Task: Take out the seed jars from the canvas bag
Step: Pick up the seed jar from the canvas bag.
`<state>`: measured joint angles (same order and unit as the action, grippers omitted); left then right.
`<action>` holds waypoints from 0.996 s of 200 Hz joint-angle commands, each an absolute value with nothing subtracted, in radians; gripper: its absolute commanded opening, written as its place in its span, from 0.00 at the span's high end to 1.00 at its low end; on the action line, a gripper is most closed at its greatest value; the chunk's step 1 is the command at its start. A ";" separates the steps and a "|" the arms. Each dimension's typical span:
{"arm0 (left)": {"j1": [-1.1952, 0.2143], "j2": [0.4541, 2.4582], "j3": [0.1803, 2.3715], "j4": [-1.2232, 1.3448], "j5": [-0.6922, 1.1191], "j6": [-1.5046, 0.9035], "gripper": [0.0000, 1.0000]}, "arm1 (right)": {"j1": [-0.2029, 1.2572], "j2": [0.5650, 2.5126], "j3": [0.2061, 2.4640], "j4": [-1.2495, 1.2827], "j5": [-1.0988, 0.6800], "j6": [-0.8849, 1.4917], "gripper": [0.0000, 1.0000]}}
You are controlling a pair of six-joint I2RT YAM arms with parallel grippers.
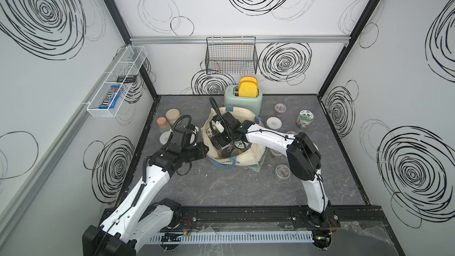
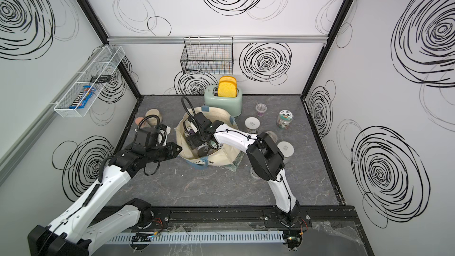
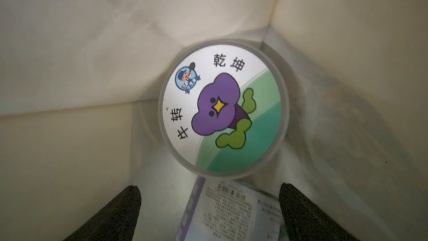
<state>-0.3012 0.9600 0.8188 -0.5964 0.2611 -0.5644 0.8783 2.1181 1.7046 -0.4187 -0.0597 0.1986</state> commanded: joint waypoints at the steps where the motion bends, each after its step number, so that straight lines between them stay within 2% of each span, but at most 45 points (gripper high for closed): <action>1: -0.302 0.972 0.847 -0.601 0.251 -0.549 0.79 | 0.887 2.148 1.749 -0.369 -0.056 0.180 0.03; 70: -0.308 0.976 0.821 -0.580 0.265 -0.554 0.80 | 0.886 2.296 1.812 -0.272 -0.038 0.165 0.03; 96: -0.311 0.980 0.815 -0.573 0.261 -0.553 0.81 | 0.885 2.330 1.879 -0.314 -0.034 0.165 0.00; 137: -0.304 0.998 0.810 -0.559 0.238 -0.540 0.81 | 0.887 2.230 1.894 -0.337 -0.048 0.158 0.25; 181: -0.270 1.008 0.822 -0.553 0.215 -0.519 0.81 | 0.886 2.033 1.796 -0.311 -0.095 0.170 0.35; 199: -0.254 1.010 0.822 -0.551 0.217 -0.513 0.81 | 0.884 1.925 1.704 -0.254 -0.126 0.171 0.36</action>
<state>-0.2829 1.0027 0.8230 -0.5758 0.2451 -0.5365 0.8787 2.1109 1.7771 -0.3397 -0.0677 0.1711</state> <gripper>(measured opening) 0.195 0.850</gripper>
